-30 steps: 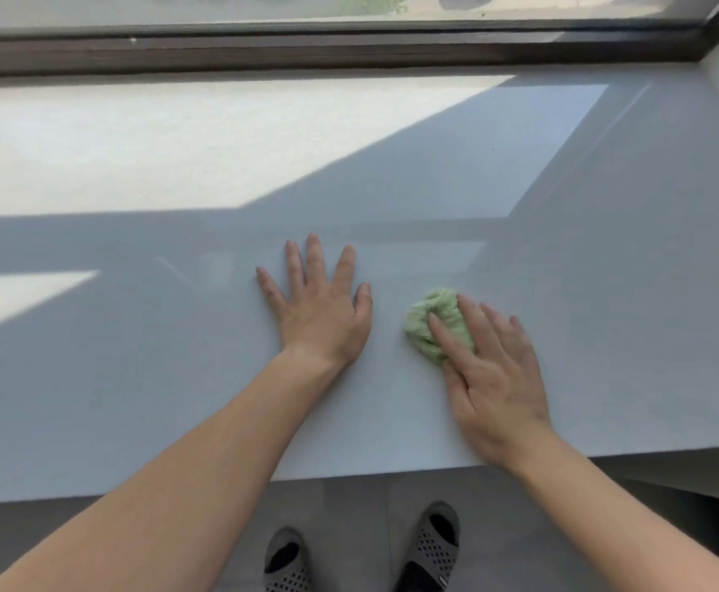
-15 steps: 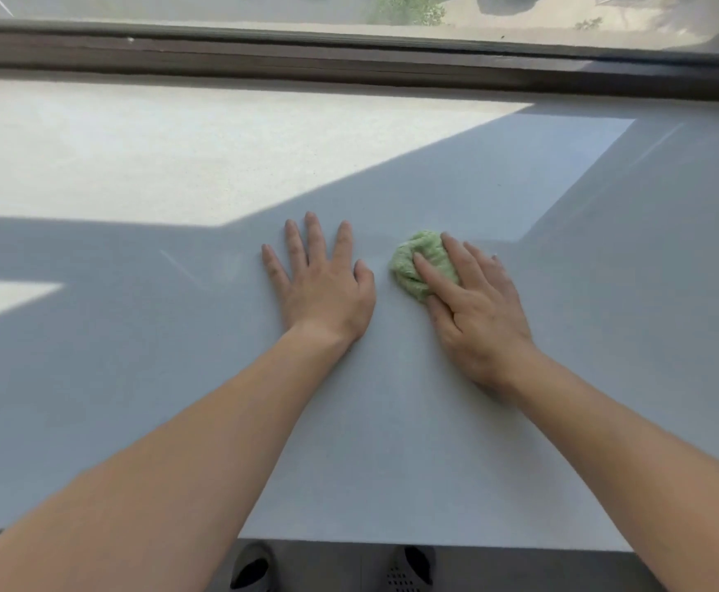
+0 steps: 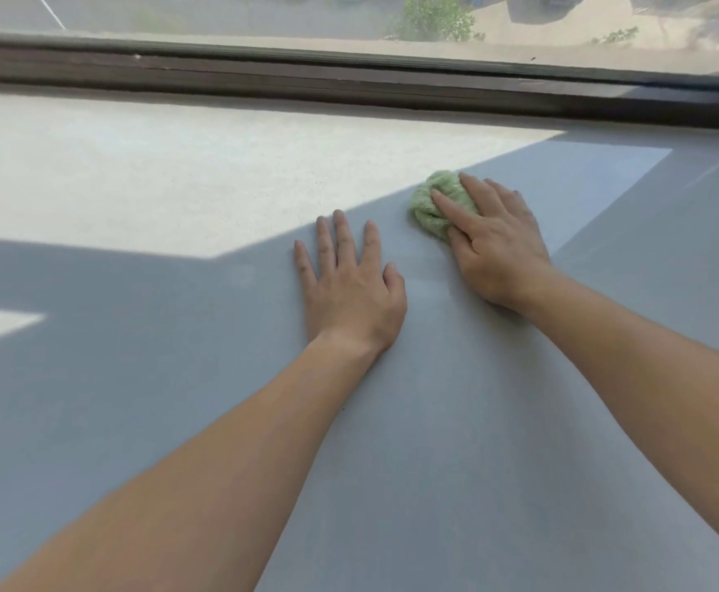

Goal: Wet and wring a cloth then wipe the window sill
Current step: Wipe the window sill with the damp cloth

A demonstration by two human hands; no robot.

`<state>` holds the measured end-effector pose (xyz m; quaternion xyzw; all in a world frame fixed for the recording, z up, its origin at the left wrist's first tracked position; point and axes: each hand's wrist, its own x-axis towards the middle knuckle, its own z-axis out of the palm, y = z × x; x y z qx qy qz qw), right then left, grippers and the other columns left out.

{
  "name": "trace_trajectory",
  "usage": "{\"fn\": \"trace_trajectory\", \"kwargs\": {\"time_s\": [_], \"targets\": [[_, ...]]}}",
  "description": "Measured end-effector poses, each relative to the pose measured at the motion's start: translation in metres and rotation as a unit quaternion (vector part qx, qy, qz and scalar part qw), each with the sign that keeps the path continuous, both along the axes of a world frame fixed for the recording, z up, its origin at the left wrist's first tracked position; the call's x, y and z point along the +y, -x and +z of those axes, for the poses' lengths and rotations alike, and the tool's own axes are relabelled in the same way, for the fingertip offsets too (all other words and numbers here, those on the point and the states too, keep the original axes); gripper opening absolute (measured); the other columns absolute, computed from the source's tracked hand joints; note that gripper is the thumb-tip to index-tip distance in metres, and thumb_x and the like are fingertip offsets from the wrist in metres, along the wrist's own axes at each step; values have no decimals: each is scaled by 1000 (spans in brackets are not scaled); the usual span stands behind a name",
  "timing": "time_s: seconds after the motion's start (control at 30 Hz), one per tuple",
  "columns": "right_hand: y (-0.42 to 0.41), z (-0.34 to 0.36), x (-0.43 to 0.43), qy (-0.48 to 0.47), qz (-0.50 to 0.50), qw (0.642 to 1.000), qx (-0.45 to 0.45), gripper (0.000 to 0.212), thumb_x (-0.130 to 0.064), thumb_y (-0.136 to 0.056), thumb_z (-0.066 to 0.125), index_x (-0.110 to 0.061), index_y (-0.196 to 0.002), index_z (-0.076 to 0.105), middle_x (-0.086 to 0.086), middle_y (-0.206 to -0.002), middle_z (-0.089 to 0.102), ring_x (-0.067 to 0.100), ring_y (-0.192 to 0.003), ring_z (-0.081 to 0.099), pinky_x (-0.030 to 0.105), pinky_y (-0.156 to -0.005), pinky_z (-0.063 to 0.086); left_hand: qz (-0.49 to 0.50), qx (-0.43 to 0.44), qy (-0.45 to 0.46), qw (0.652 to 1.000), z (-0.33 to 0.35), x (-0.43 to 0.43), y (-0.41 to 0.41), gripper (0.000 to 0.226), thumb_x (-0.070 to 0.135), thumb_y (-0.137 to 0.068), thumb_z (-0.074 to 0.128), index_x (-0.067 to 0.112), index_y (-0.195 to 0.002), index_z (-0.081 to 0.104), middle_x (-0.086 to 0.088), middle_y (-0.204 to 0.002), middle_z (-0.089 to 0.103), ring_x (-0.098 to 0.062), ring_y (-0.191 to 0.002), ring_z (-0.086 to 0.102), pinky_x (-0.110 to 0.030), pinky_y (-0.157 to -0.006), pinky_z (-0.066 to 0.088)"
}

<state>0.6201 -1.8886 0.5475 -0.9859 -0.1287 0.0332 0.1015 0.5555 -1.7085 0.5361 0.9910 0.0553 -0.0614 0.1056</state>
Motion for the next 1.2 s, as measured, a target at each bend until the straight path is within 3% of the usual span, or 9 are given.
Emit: {"fn": "trace_trajectory", "kwargs": {"time_s": [0.07, 0.2, 0.43, 0.6, 0.73, 0.9, 1.03, 1.1, 1.2], "targets": [[-29, -3, -8, 10, -24, 1000, -5, 49, -39, -101, 27, -43, -150, 27, 0, -163, 15, 28, -148, 12, 47, -121, 4, -1, -3, 0, 1000, 0, 0, 0, 64, 45, -99, 18, 25, -158, 4, -10, -166, -11, -25, -151, -18, -54, -119, -12], [-63, -7, 12, -2, -183, 983, -6, 49, -37, -100, 29, -41, -149, 31, 1, -162, 15, 30, -147, 12, 49, -121, 0, 0, -3, -6, 1000, -1, 0, -1, 63, 47, -99, 17, 29, -158, 2, -9, -165, -13, -24, -150, -21, -54, -118, -13], [-73, -5, 27, 8, 14, 1000, -22, 49, -46, -102, 24, -44, -150, 28, 0, -162, 18, 29, -147, 14, 49, -121, 3, 1, -4, -18, 1000, -2, 0, -1, 66, 52, -96, 14, 32, -157, 1, -7, -166, -13, -24, -150, -22, -54, -118, -13], [-110, -6, -34, 14, -89, 996, -11, 53, -45, -97, 27, -41, -150, 30, 5, -161, 20, 31, -145, 18, 50, -120, 10, -1, 9, -28, 1000, 0, 0, -1, 66, 52, -96, 12, 32, -157, -2, -8, -165, -16, -24, -149, -24, -54, -118, -11], [-88, -6, -51, -14, -177, 984, -24, 49, -39, -99, 33, -39, -147, 36, 3, -159, 22, 31, -144, 20, 48, -120, 10, -2, 14, -27, 1000, 2, 2, 1, 66, 52, -96, 11, 32, -157, -5, -7, -165, -18, -24, -149, -25, -54, -119, -12], [-70, -6, -71, -16, -108, 993, -32, 46, -35, -102, 34, -39, -148, 38, 3, -160, 24, 30, -144, 20, 45, -120, 10, -3, 17, -31, 999, 2, 3, 3, 66, 52, -97, 10, 32, -156, -7, -7, -164, -20, -24, -148, -27, -54, -119, -12], [-74, -4, -76, -28, -234, 971, -35, 47, -35, -100, 34, -37, -147, 40, 4, -161, 23, 33, -142, 22, 43, -120, 13, -4, 15, -30, 999, 2, 5, 2, 66, 52, -97, 11, 32, -156, -8, -7, -164, -20, -24, -148, -26, -54, -118, -12], [-57, -5, -55, -26, -219, 975, -36, 47, -37, -100, 34, -37, -147, 39, 4, -161, 22, 32, -142, 22, 45, -119, 13, -5, 19, -27, 999, 2, 5, 2, 65, 51, -97, 11, 31, -156, -8, -8, -164, -21, -25, -148, -26, -55, -118, -12], [-8, -8, -36, -23, -91, 995, -21, 50, -43, -99, 30, -39, -148, 37, 3, -161, 23, 31, -144, 21, 48, -120, 13, -7, 18, -27, 999, 0, 5, 2, 66, 51, -97, 12, 31, -157, -7, -9, -164, -19, -26, -149, -25, -55, -118, -12]]}}
